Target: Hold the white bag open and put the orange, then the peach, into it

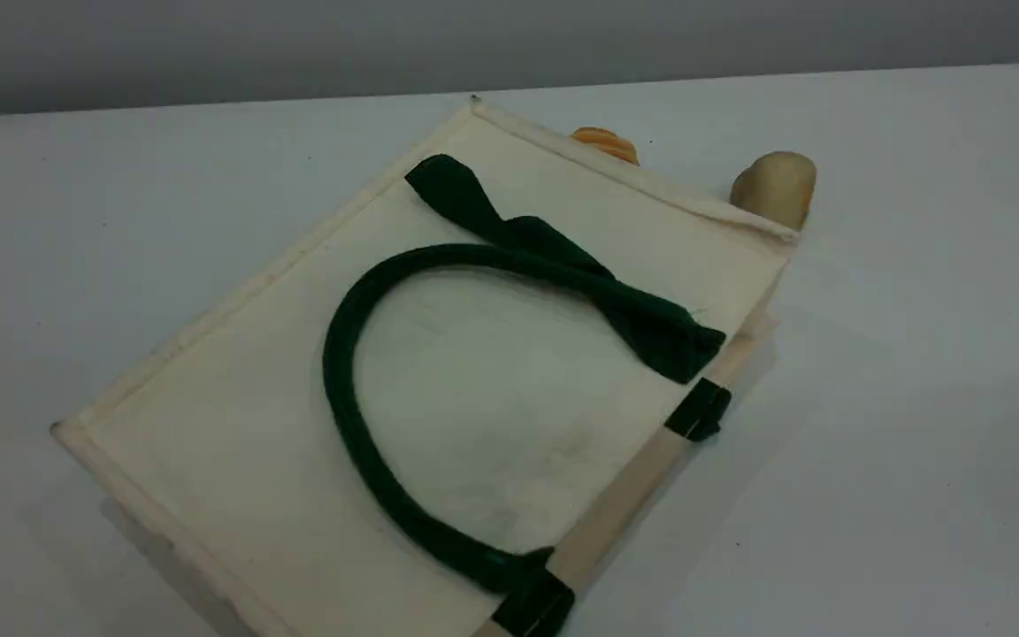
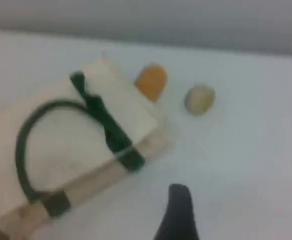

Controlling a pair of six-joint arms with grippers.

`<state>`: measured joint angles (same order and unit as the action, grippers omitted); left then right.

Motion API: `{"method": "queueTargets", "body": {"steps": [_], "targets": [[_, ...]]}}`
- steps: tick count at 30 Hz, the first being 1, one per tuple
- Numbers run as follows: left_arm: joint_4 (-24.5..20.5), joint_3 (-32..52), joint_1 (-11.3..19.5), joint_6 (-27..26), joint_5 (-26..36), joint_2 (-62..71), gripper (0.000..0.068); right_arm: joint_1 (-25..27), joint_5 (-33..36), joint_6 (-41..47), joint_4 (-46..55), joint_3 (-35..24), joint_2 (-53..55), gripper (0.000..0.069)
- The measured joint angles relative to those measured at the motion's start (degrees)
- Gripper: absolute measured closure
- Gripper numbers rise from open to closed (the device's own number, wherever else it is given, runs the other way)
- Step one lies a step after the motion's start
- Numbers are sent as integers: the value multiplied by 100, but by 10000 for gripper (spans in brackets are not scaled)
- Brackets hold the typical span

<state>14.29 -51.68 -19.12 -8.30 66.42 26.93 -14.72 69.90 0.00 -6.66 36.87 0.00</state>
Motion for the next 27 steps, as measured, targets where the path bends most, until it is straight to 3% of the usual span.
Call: {"method": "queueTargets", "body": {"steps": [8, 15, 27], "targets": [[-676, 1445, 6, 746, -58, -1717, 251, 0, -98, 0, 329, -550, 2, 156], [-843, 1752, 6, 760, -71, -2320, 251, 0, -939, -46, 404, -793, 2, 156], [-1007, 2298, 6, 755, -473, -2309, 251, 0, -902, -46, 385, -793, 0, 156]]}}
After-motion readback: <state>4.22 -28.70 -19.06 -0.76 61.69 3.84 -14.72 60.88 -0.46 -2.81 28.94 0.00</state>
